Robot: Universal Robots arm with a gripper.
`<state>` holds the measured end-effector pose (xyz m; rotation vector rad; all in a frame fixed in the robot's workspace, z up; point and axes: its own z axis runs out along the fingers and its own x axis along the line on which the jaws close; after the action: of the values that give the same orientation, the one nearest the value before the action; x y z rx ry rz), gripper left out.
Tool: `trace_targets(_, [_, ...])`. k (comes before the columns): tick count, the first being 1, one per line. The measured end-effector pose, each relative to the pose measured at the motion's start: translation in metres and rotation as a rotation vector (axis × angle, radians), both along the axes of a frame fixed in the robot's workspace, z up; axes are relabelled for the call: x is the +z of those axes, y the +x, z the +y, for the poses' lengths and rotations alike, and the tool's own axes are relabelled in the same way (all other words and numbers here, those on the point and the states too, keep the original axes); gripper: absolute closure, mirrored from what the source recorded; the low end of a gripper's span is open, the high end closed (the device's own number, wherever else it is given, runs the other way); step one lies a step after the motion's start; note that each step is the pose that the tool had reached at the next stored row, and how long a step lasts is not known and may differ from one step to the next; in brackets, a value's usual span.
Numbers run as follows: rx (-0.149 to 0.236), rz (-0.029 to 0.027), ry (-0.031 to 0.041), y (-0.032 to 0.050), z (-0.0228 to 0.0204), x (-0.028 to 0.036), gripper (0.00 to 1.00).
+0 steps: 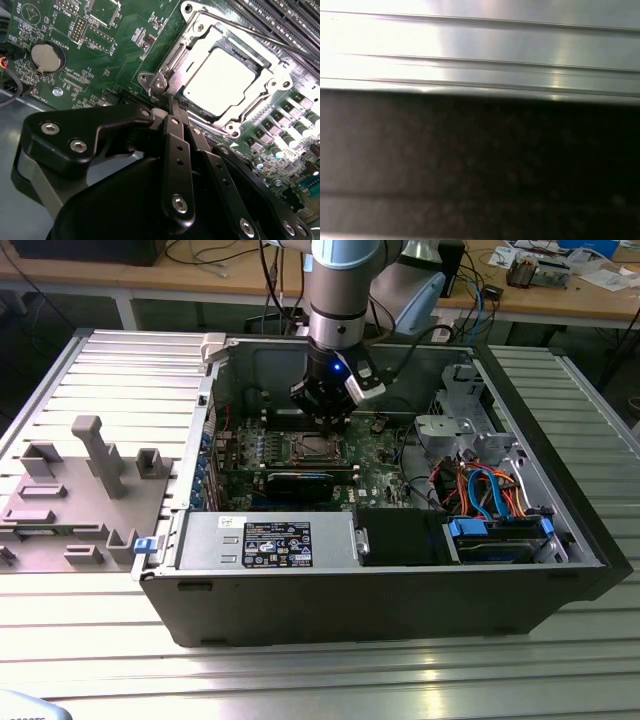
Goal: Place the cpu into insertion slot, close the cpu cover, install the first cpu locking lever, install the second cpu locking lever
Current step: 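Install the first cpu locking lever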
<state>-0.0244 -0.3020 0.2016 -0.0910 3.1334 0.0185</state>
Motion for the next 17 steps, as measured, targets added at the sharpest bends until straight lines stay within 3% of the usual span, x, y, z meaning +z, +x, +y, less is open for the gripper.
trace_targets(10, [0.000, -0.0001, 0.0000, 0.0015, 0.0003, -0.0003, 0.89])
trace_targets(13, [0.000, -0.0017, 0.0019, 0.0016, 0.0006, 0.0028, 0.89])
trace_targets(17, [0.000, -0.0065, 0.0002, -0.0061, 0.0003, 0.0049, 0.89])
